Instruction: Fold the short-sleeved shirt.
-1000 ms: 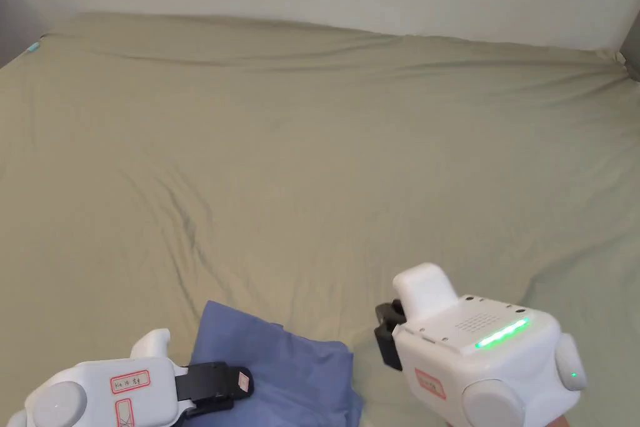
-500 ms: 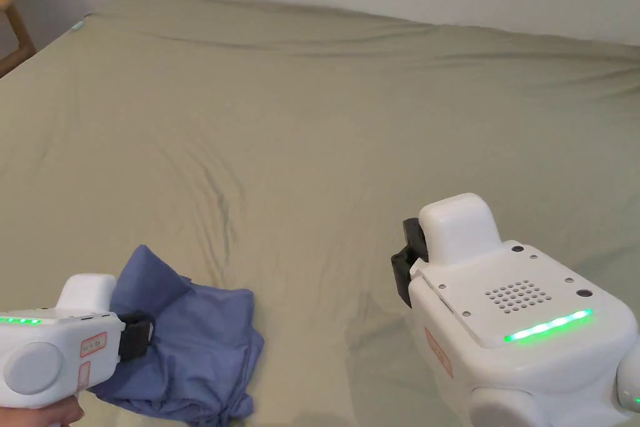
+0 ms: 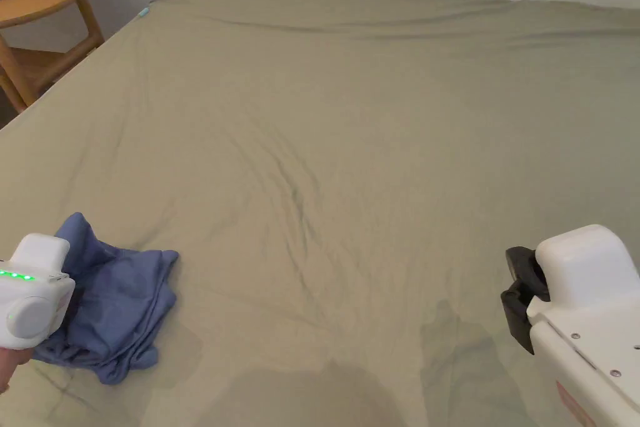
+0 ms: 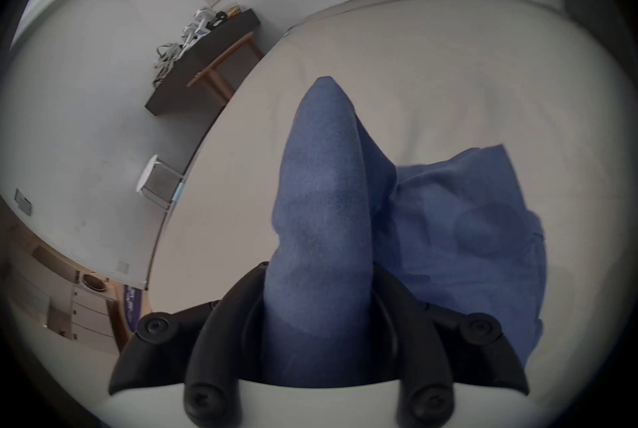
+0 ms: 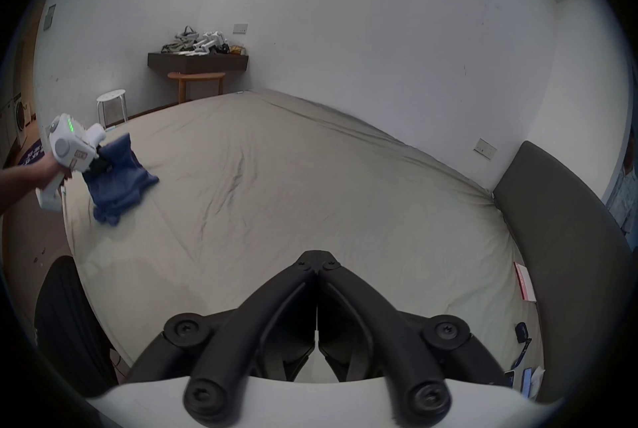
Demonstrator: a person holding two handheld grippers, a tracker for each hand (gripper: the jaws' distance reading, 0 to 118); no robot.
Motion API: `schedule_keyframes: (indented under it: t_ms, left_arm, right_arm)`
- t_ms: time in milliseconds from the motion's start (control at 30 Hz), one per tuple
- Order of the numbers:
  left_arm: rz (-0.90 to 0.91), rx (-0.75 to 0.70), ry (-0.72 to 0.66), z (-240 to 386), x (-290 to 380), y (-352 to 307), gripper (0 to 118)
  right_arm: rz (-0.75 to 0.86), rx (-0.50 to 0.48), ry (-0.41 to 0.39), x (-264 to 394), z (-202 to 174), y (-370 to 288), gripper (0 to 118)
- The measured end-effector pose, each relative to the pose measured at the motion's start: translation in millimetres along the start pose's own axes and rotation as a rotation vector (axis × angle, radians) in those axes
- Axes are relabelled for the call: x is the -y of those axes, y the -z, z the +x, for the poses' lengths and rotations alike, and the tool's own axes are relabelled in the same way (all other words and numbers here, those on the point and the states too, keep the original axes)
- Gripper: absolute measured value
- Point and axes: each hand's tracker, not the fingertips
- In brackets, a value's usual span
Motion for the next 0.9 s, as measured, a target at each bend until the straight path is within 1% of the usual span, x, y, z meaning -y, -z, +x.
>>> schedule_keyframes:
  t_ms: [33, 67, 133, 233, 300, 333, 367, 400, 433, 467, 500, 533, 600, 700, 733, 833, 900]
  left_arm:
    - [-0.012, -0.01, 0.015, -6, 0, 10, 29]
    - [-0.036, -0.029, 0.027, -6, -1, -1, 29]
    - [-0.085, -0.005, 0.037, -13, -3, 8, 29]
    - [-0.071, -0.043, -0.005, -21, -9, 5, 29]
    - [-0.07, -0.008, -0.014, -22, -9, 0, 29]
    - [-0.07, -0.012, -0.011, -24, -11, -3, 39]
    - [-0.068, -0.018, -0.024, -24, -14, -9, 81]
    - [-0.033, -0.067, -0.063, -26, -18, -20, 111]
    - [0.012, -0.057, -0.106, -31, -23, -33, 116]
    - [0.062, -0.021, -0.145, -38, -26, -48, 111]
    - [0.138, -0.003, -0.223, -42, -37, -65, 111]
    - [0.172, 0.015, -0.286, -44, -47, -86, 111]
    - [0.331, 0.064, -0.378, -48, -63, -125, 111]
    - [0.548, 0.132, -0.404, -29, -80, -206, 111]
    - [0.618, 0.148, -0.401, -23, -88, -222, 111]
    - [0.801, 0.188, -0.429, 16, -91, -291, 110]
    - [0.898, 0.206, -0.499, 46, -92, -320, 110]
  right_arm:
    - [-0.005, 0.002, -0.003, -1, 0, 2, 2]
    - [-0.012, 0.001, -0.002, -1, -1, 5, 2]
    - [-0.027, 0.0, 0.003, -2, -2, 10, 2]
    - [-0.035, 0.003, -0.002, -3, -1, 12, 2]
    - [-0.035, 0.005, -0.003, -4, 0, 13, 2]
    - [-0.033, 0.004, -0.001, -6, 3, 13, 2]
    - [-0.031, 0.003, 0.001, -7, 6, 12, 2]
    - [-0.026, 0.004, 0.004, -9, 10, 10, 2]
    - [-0.017, 0.01, 0.008, -12, 14, 7, 2]
    - [-0.004, 0.019, 0.01, -15, 18, 3, 2]
    - [0.013, 0.033, 0.011, -18, 24, -2, 2]
    - [0.033, 0.048, 0.014, -21, 31, -7, 2]
    - [0.062, 0.075, 0.023, -27, 43, -17, 2]
    - [0.119, 0.122, 0.057, -36, 62, -38, 2]
    - [0.14, 0.136, 0.069, -38, 68, -45, 2]
    - [0.203, 0.189, 0.095, -45, 85, -68, 2]
    - [0.244, 0.216, 0.104, -49, 94, -82, 2]
